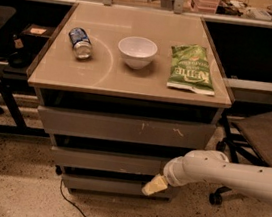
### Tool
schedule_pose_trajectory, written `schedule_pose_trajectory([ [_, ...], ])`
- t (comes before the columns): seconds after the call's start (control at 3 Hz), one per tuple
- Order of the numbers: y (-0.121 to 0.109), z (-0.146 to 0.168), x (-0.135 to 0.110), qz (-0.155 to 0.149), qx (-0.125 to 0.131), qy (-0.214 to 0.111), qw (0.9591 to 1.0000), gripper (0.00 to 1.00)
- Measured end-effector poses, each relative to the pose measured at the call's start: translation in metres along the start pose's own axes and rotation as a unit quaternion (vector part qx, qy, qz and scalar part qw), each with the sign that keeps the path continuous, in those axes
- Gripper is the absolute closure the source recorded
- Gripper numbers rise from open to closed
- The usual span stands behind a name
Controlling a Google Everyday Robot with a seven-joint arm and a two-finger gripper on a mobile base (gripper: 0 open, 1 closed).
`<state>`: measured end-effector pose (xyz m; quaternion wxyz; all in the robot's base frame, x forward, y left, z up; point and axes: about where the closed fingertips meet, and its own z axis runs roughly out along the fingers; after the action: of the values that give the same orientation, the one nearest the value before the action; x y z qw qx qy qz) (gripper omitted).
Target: Open middle drawer
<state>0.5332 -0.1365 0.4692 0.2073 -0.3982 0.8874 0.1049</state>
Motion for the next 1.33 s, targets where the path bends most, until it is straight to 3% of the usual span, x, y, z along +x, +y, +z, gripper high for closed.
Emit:
schedule_pose_trajectory([
  [1.33,-0.037,0.044,-0.013,-0.013,-0.004,-0.036,0.9993,0.00],
])
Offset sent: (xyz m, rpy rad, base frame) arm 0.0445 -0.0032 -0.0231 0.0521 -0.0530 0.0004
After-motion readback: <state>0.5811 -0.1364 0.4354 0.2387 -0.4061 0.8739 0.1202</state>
